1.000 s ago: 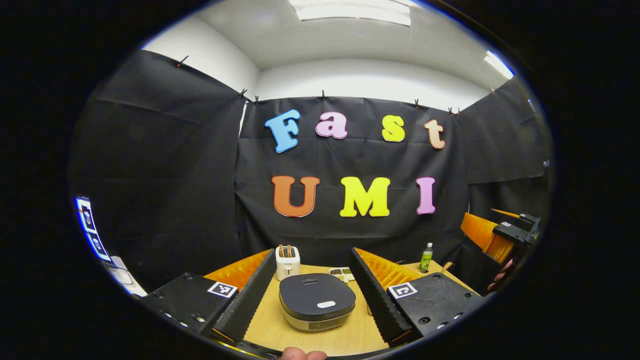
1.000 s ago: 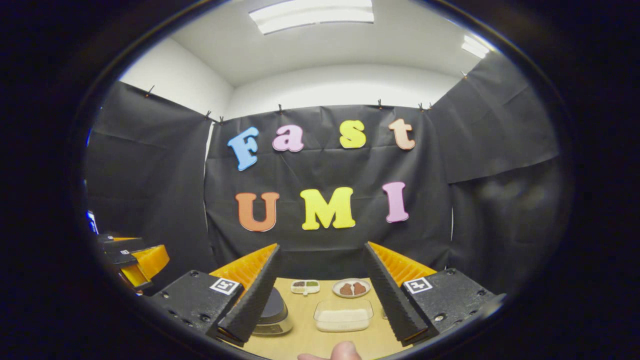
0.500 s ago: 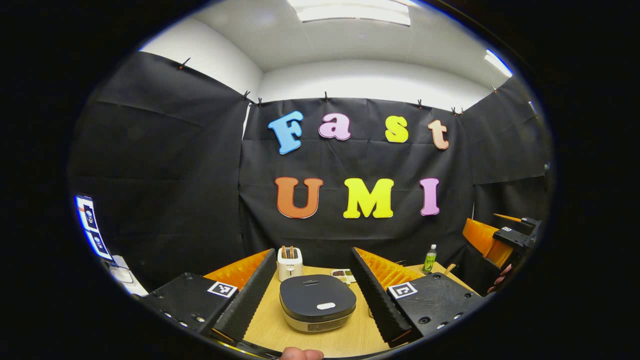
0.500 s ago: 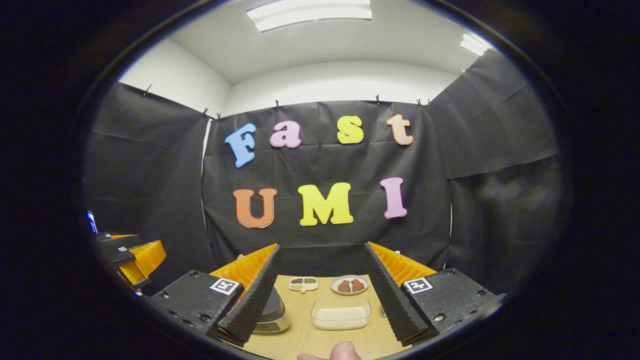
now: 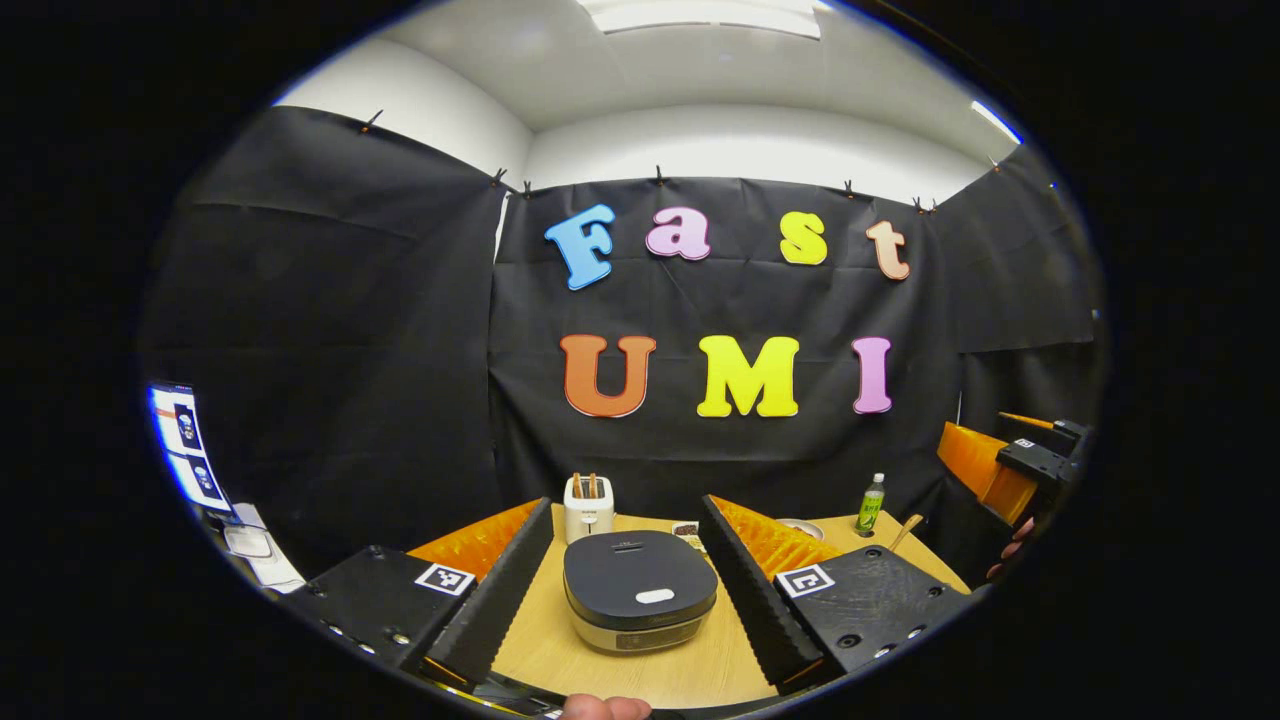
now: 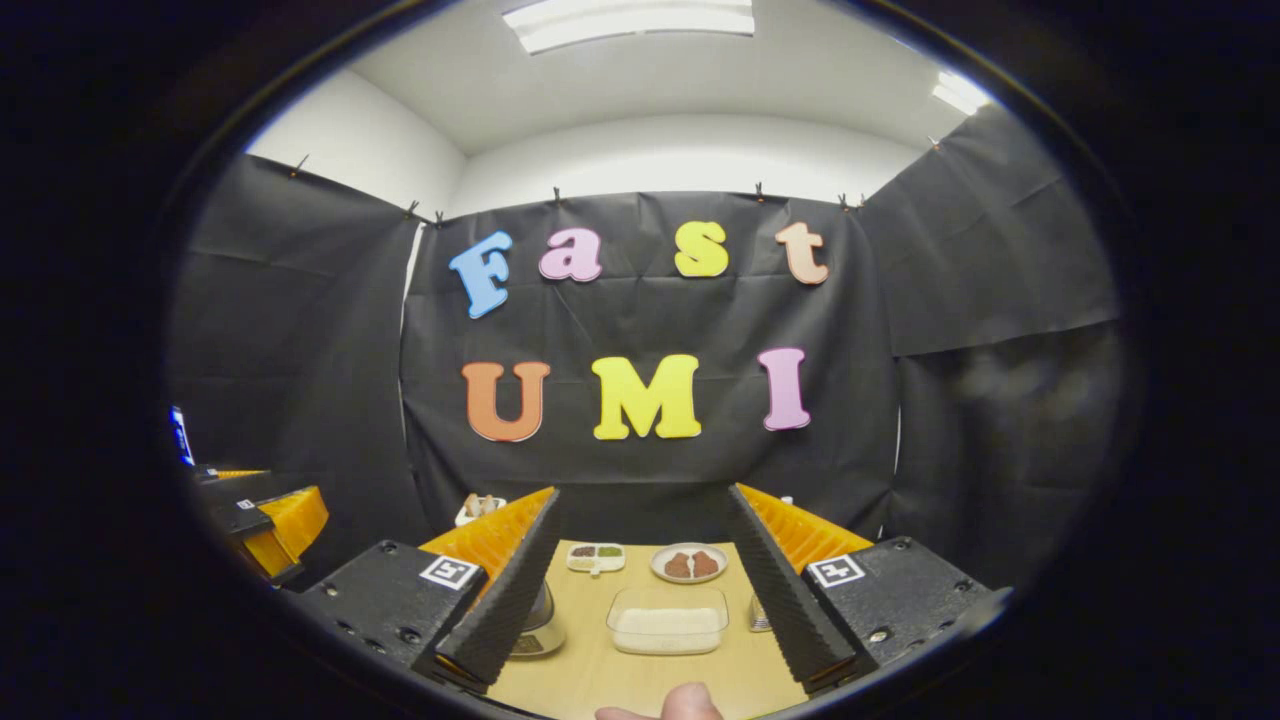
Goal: Close the left gripper, press the button to open the rice cooker; take a wooden spoon from the chopstick holder with the right hand, scoop a spoonful of rice and pour it into the rice cooker, then put the wooden spoon back into the chopstick holder.
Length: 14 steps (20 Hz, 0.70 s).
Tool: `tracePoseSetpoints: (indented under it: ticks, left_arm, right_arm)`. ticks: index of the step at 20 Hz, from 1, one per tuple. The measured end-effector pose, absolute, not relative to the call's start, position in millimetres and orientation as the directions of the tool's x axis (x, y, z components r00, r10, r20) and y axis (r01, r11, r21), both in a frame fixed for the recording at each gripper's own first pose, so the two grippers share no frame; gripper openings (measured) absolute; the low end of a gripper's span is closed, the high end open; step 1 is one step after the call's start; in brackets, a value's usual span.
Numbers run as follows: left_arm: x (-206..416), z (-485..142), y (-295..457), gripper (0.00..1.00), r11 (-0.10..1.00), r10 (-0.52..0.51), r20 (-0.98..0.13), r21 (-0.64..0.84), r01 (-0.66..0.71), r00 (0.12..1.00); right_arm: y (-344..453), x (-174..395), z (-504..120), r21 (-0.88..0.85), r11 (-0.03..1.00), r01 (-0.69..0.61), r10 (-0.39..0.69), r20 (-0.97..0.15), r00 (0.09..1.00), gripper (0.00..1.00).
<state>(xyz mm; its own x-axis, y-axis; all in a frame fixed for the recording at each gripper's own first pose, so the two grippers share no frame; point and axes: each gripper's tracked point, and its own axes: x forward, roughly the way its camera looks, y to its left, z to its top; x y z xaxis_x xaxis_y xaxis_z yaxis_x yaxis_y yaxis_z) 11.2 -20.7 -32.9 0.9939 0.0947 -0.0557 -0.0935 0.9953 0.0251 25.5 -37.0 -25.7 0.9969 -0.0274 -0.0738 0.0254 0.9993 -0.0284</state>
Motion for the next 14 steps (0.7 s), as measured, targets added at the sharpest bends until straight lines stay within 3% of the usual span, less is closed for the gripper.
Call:
tracePoseSetpoints:
  ticks: [14]
  left_arm:
    - [74,-125,-63,0.95,0.965,0.251,-0.391,0.031,-0.260,0.885]
  right_arm:
    - [-114,137,-85,0.045,0.994,-0.103,0.109,-0.166,0.980,1.00]
